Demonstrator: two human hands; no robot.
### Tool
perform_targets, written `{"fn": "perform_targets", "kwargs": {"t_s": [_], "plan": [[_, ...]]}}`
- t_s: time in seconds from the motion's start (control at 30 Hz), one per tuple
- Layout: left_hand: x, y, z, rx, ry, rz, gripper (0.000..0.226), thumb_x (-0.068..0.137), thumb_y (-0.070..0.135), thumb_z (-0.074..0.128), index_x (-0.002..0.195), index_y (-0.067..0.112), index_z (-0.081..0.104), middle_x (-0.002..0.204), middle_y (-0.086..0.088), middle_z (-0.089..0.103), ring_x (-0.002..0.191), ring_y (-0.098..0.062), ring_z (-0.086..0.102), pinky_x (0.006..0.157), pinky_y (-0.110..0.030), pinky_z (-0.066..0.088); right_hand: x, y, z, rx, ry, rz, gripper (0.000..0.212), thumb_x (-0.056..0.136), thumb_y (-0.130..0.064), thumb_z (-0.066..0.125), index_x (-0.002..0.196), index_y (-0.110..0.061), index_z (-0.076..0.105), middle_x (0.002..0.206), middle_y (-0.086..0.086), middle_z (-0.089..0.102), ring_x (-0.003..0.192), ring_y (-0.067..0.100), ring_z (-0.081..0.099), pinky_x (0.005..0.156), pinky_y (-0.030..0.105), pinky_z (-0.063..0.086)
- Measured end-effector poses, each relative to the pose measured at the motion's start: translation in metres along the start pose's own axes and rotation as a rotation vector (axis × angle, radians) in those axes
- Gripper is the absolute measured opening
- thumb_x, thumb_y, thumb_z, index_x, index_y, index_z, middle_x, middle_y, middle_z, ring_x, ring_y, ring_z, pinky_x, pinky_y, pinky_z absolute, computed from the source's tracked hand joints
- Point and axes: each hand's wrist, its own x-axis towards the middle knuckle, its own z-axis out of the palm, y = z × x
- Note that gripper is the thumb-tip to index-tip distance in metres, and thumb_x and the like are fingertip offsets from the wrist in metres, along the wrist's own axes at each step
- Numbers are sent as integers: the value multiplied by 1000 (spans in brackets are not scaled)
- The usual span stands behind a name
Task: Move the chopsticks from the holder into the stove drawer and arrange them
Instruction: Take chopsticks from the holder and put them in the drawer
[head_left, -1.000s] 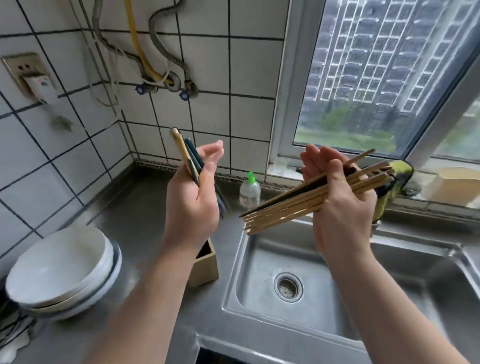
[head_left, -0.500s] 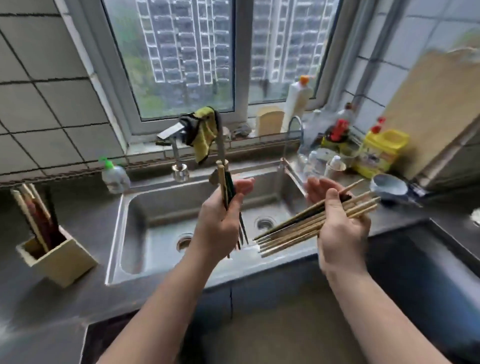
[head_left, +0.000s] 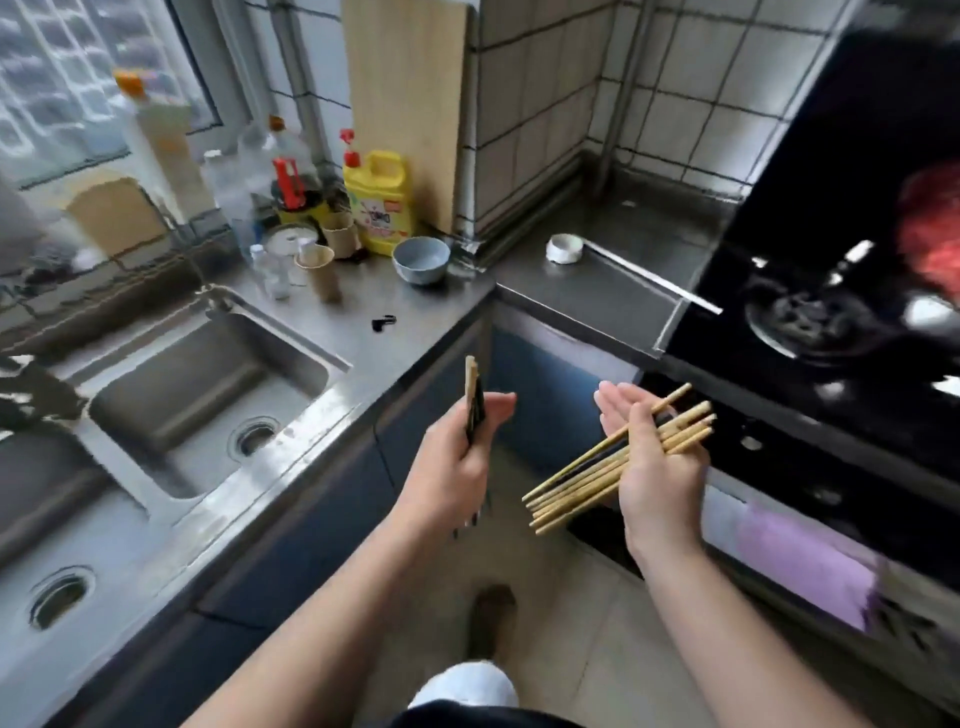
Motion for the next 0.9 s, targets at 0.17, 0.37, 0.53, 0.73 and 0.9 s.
{"fn": "perform_targets", "kwargs": {"t_s": [0.17, 0.37, 0.53, 0.73, 0.9], "plan": [[39, 3, 92, -1, -192, 46, 24, 102, 14, 49, 119, 12, 66, 114, 6, 70, 109, 3, 63, 97, -21, 47, 43, -2, -76, -41, 187, -64, 22, 102, -8, 42, 105, -7, 64, 108, 8, 72, 106, 19, 69, 99, 33, 51], [95, 5, 208, 10, -409, 74, 24, 103, 20, 48, 119, 21, 66, 112, 12, 70, 100, -3, 66, 87, -17, 50, 103, -6, -162, -134, 360, -92, 23, 102, -8, 43, 108, -6, 64, 111, 8, 71, 109, 18, 67, 99, 32, 50], [129, 10, 298, -32, -549, 30, 28, 103, 25, 46, 123, 18, 65, 119, 12, 68, 109, 5, 61, 92, -10, 44, 153, -12, -233, -201, 508, -65, 22, 102, -10, 44, 106, -11, 65, 111, 7, 72, 109, 15, 67, 103, 37, 48], [160, 2, 385, -7, -699, -14, 30, 105, 24, 43, 127, 17, 62, 118, 16, 67, 106, 6, 62, 86, -4, 42, 202, -8, -303, -287, 632, -40, 17, 92, -22, 56, 93, -27, 73, 110, 4, 72, 109, 19, 67, 103, 45, 47], [164, -15, 444, 39, -771, -93, 30, 105, 25, 43, 130, 20, 60, 118, 20, 64, 99, 18, 58, 88, -5, 41, 228, 11, -351, -308, 684, 42, 20, 85, -39, 56, 93, -35, 73, 112, 3, 72, 110, 19, 66, 102, 46, 47]]}}
